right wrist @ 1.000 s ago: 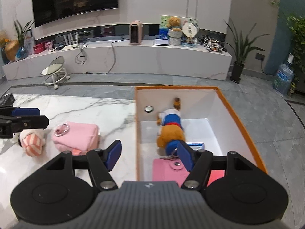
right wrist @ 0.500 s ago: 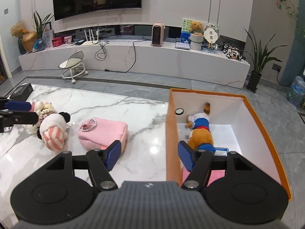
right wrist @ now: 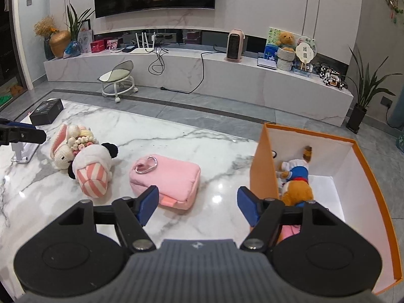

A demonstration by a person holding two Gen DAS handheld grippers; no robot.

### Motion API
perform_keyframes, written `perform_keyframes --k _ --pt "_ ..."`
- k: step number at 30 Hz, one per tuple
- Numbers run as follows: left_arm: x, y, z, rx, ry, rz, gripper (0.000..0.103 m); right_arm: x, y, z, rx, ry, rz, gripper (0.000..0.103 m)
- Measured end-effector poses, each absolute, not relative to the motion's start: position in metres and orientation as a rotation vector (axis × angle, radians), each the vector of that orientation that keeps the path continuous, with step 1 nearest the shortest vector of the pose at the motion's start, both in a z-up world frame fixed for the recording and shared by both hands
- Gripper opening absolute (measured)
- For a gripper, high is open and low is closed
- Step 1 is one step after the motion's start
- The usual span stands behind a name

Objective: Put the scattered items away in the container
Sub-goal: 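Move the left tool to the striped plush while the right tool reaches the red-capped bottle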

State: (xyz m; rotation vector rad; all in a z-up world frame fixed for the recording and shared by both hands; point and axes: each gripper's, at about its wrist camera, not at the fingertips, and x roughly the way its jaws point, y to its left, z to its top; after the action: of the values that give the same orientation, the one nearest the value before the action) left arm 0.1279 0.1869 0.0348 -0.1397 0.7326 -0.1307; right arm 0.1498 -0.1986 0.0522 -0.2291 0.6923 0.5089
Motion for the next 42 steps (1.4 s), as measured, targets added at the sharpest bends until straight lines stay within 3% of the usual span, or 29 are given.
perform_keyframes --k 9,13,20,34,39,42 --pt "0.143 0.213 0.014 -0.176 0.763 -0.058 0.087 0.158 -0.164 0.047 -0.279 0.692 0.548 0.074" --pt "0.147 0.201 0.000 -0.213 0.812 -0.127 0.087 0.153 -0.169 0.037 -0.316 0.776 0.601 0.078" --pt "0.152 0.158 -0.017 -0.126 0.856 -0.221 0.087 0.128 -0.199 0.012 -0.387 0.884 0.633 0.078" --pt "0.182 0.120 -0.038 0.027 0.871 -0.069 0.090 0.084 -0.299 -0.008 -0.270 0.974 0.501 0.078" --pt "0.183 0.119 -0.046 0.076 0.904 -0.023 0.094 0.080 -0.323 -0.029 -0.261 1.061 0.479 0.061" --pt "0.183 0.125 -0.046 0.046 0.916 -0.021 0.094 0.078 -0.325 -0.040 -0.281 1.084 0.459 0.058"
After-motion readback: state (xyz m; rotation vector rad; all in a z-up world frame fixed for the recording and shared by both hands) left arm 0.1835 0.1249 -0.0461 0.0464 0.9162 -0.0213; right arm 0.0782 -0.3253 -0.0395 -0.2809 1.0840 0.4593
